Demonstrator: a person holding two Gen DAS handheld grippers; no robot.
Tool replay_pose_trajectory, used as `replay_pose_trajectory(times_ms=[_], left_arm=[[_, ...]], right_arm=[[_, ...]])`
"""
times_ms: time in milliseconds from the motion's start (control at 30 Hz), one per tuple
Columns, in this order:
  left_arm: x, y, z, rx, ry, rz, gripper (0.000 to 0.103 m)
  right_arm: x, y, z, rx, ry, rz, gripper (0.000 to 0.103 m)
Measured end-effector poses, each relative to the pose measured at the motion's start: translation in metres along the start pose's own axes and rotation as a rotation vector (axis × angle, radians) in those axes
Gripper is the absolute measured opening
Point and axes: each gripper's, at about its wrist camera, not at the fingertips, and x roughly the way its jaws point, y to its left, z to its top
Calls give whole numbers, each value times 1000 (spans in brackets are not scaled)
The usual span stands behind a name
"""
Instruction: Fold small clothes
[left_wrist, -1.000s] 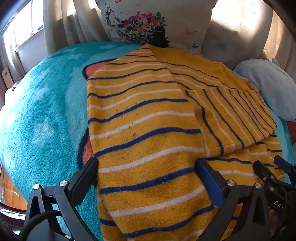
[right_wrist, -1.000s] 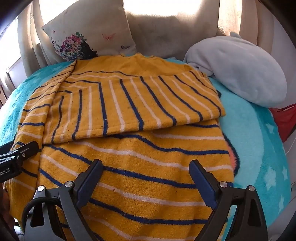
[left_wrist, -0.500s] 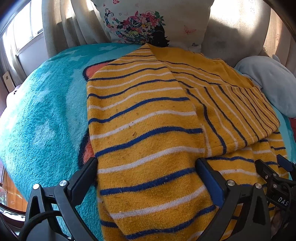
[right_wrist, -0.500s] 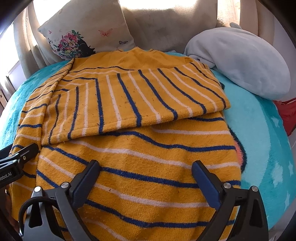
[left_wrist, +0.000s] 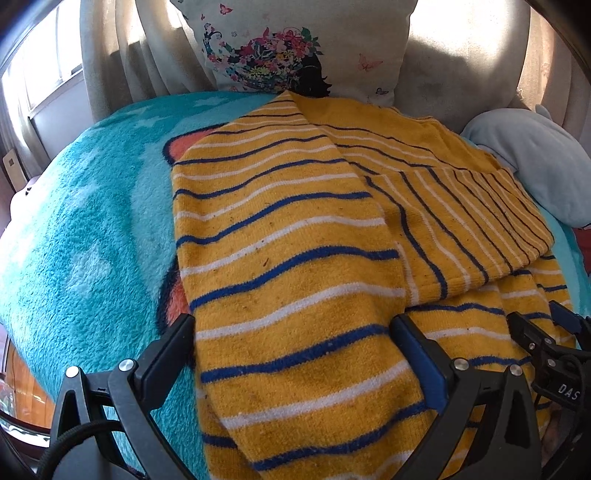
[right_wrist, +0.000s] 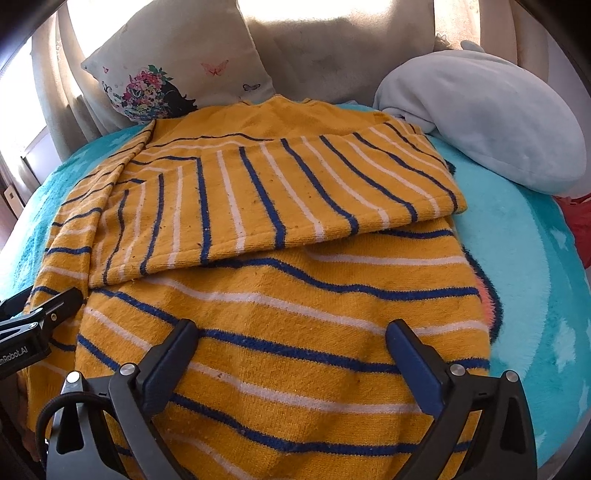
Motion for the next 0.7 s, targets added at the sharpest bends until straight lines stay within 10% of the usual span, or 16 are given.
replay_pose_trajectory(times_ms=[433, 700], left_arm=[[-63, 32, -4, -49, -129, 26, 103], [-112, 97, 6, -186, -292, 113, 103]], right_arm=[[-8, -6, 0, -40, 9, 46, 97], [-65, 33, 22, -128, -81, 320, 83]])
